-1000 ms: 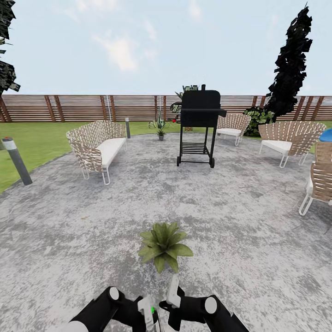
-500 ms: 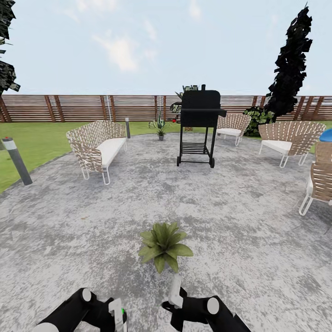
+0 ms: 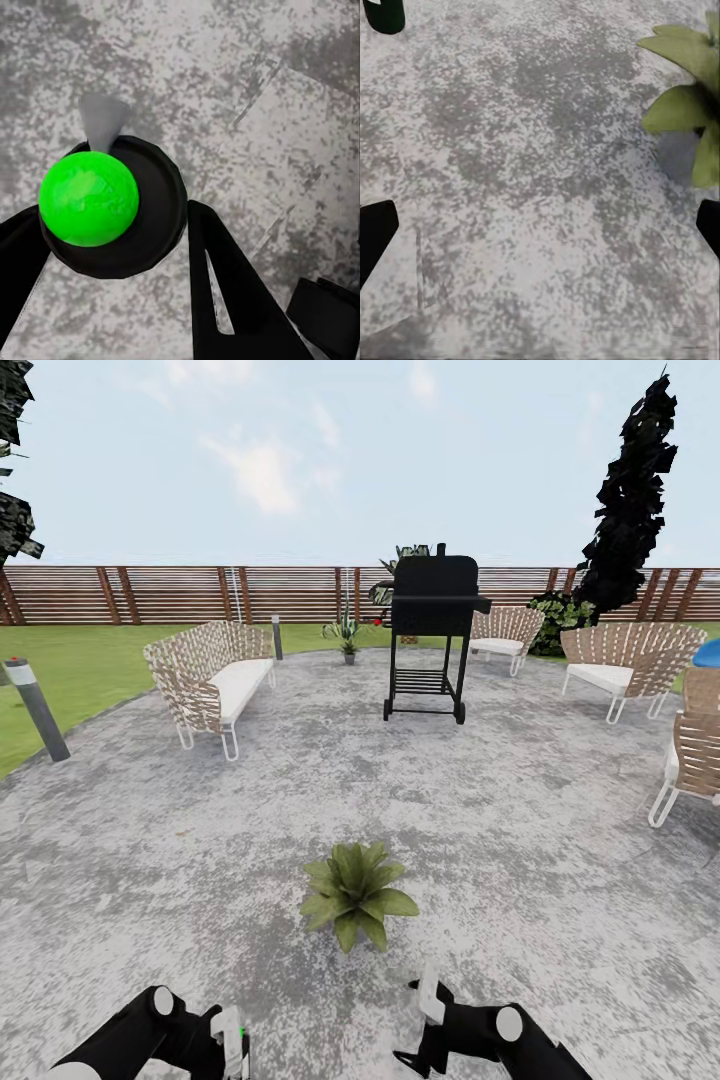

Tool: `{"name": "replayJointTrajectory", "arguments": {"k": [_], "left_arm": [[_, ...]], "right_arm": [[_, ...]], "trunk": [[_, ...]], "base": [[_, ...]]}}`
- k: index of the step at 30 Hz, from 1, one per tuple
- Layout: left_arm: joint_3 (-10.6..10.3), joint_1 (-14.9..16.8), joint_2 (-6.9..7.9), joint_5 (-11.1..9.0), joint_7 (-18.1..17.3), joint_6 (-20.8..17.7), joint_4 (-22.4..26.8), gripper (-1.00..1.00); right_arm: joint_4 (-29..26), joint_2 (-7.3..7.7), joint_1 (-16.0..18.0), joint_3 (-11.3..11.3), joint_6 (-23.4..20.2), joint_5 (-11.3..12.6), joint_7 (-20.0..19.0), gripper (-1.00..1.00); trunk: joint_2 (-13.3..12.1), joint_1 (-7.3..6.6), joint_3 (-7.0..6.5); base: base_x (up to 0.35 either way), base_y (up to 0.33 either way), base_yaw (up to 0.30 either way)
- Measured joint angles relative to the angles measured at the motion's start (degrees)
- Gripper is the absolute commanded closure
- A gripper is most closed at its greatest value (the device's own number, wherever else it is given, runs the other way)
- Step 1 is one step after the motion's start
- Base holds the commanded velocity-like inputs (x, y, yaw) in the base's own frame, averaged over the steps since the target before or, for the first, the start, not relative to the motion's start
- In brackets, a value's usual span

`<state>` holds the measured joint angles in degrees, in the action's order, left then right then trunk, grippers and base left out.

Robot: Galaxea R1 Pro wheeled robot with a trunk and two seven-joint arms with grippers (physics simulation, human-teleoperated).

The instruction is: Pick up the pesticide atomizer in the garden and spray insectifuge to fully cover both potted plants in the garden.

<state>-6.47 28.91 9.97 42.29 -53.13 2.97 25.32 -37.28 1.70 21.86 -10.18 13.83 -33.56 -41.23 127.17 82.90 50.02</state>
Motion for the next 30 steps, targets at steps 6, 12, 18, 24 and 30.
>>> {"name": "replayJointTrajectory", "arguments": {"k": [6, 12, 18, 24, 30], "left_arm": [[4.68, -0.16, -0.56, -0.46, 7.19, -0.06, -0.36, 1.0], [12.11, -0.13, -0.67, -0.66, 11.89, -1.61, -4.81, 1.0], [16.4, -0.07, -0.99, -0.45, 14.38, -6.66, -5.55, 1.0], [18.59, 0.62, -1.67, -3.72, 14.51, -16.45, -4.69, 1.0], [18.33, 0.57, -2.41, -3.74, 14.51, -19.22, -3.02, 1.0]], "right_arm": [[9.23, 1.47, -0.21, 11.63, 0.33, -0.04, 7.78, -1.0], [18.96, 3.35, -0.39, 15.74, 1.35, 0.19, 20.1, -1.0], [23.33, 3.53, -0.56, 23.81, 7.47, 1.34, 36.3, -1.0], [23.64, 3.09, -0.62, 31.45, 8.1, 3.26, 42.73, -1.0], [23.71, 3.11, -0.61, 36.49, 8.08, 4.94, 43.03, -1.0]], "trunk": [[0.0, 0.0, 0.0], [0.0, 0.0, 0.0], [0.0, 0.0, 0.0], [0.0, 0.0, 0.0], [0.0, 0.0, 0.0]], "base": [[0.0, 0.0, 0.0], [0.0, 0.0, 0.0], [0.0, 0.0, 0.0], [0.0, 0.0, 0.0], [0.03, 0.0, 0.0]]}}
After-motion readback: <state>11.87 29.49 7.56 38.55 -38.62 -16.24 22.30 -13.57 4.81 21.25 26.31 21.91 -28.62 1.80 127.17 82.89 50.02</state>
